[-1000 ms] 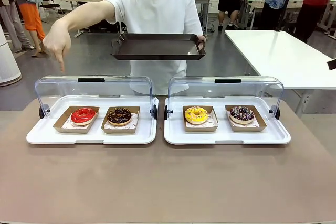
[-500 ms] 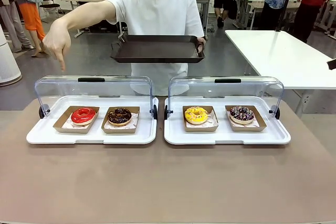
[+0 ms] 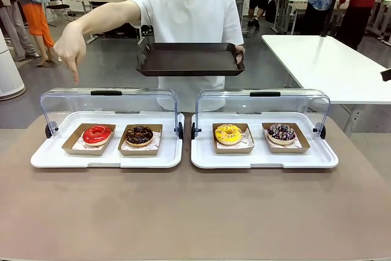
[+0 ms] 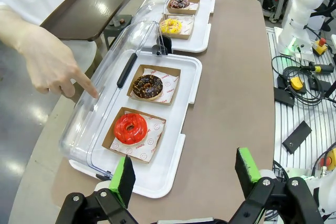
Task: Provide the desired donut to the person.
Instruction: Pick up and lift the Paper togo box containing the Donut pointed at by the person.
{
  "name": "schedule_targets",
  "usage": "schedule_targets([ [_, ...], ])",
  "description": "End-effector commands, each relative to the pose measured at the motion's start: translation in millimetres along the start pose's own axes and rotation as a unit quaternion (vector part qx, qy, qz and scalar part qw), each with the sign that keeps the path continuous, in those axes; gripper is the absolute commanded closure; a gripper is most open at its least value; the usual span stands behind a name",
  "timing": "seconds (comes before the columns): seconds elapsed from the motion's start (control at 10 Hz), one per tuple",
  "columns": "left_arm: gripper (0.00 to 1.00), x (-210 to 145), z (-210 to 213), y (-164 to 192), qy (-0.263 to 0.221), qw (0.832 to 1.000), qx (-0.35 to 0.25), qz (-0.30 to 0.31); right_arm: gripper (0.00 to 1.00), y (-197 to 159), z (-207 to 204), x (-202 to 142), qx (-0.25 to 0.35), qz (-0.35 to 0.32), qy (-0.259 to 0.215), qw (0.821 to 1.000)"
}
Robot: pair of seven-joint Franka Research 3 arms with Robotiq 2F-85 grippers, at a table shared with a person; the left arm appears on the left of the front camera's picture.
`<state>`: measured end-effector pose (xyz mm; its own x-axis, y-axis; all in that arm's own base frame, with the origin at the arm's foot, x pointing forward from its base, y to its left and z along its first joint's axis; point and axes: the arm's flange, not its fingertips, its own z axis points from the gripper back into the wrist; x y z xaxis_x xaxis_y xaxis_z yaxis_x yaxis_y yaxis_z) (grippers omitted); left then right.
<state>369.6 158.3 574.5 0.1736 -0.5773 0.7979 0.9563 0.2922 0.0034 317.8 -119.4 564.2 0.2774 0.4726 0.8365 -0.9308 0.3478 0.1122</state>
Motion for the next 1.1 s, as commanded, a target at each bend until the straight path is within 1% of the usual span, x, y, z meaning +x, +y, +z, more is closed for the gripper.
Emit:
schedule_targets([
  [0.0, 0.00, 1.1, -0.2, 0.0, 0.000, 1.000, -0.003, 0.001, 0.00, -0.2, -0.9, 0.4, 0.002, -0.004, 0.000, 1.000],
  [0.8, 0.00, 0.0, 0.0, 0.0, 0.000, 1.000, 0.000, 0.000, 0.00, -0.2, -0.9, 0.4, 0.002, -0.004, 0.000, 1.000],
  [0.9, 0.00, 6.5, -1.0, 0.1, 0.009, 1.000, -0.016, -0.025, 0.00, -0.2, -0.9, 0.4, 0.002, -0.004, 0.000, 1.000],
  [1.0, 0.00, 18.6, -7.8, -1.0, 0.046, 0.997, -0.021, -0.058, 0.00, -0.2, -0.9, 0.4, 0.002, -0.004, 0.000, 1.000],
])
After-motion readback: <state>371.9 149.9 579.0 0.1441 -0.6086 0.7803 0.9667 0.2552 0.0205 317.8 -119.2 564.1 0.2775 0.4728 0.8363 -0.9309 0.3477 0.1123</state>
